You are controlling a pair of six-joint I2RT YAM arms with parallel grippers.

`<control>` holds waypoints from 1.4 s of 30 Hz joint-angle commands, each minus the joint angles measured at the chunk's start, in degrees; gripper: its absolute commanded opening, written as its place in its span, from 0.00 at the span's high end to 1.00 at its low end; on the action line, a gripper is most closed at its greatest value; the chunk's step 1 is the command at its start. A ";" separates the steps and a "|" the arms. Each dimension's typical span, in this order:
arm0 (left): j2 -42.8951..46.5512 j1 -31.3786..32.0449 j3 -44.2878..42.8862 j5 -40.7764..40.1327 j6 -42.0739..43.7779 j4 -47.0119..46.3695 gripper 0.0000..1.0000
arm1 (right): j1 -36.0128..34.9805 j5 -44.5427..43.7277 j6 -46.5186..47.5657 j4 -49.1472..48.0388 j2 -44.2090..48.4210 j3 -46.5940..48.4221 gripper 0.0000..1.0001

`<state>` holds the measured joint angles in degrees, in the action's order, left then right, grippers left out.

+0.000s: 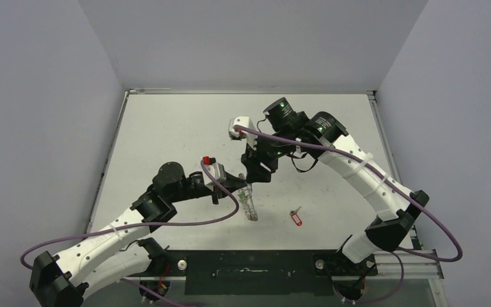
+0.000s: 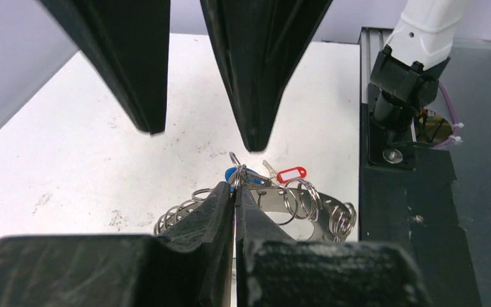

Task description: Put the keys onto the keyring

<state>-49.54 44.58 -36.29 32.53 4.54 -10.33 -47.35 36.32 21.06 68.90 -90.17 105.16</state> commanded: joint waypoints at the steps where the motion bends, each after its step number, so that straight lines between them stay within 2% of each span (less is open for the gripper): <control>1: 3.29 0.16 1.88 -3.92 -3.95 -14.67 1.00 | 4.06 5.13 -3.38 -11.96 7.48 -4.91 0.45; 6: 4.89 0.18 4.63 -3.33 -4.19 -21.25 1.00 | 6.13 14.63 -1.96 -17.85 11.46 -12.26 0.48; 10: 5.10 0.20 5.09 -2.17 -6.06 -23.21 1.00 | 6.09 17.54 0.58 -19.66 12.83 -15.50 0.57; 14: 4.93 0.21 4.94 -1.70 -6.30 -23.45 1.00 | 6.13 19.67 2.45 -20.21 13.34 -16.88 0.58; 16: 4.70 0.16 4.77 -1.52 -6.29 -23.43 1.00 | 6.13 20.13 2.68 -20.68 13.35 -17.21 0.59; 20: 4.45 0.21 4.61 -1.42 -6.23 -23.25 1.00 | 6.13 20.46 3.14 -20.50 13.05 -17.02 0.74; 24: 4.63 0.16 4.56 -1.42 -6.13 -23.01 1.00 | 6.21 19.70 3.29 -20.29 13.50 -17.34 0.76; 30: 4.86 0.16 4.56 -1.35 -6.04 -22.67 1.00 | 7.15 19.42 3.20 -19.91 14.05 -17.62 0.91; 37: 5.06 0.18 4.52 -1.58 -5.86 -22.57 1.00 | 8.08 19.14 2.93 -18.99 14.39 -18.41 1.00; 42: 5.06 0.16 4.24 -1.76 -5.69 -22.46 1.00 | 8.33 18.64 3.20 -18.30 14.65 -20.00 1.00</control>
<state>-45.54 44.58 -30.55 30.46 -1.04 -27.70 -39.51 54.54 23.33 51.22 -77.65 86.35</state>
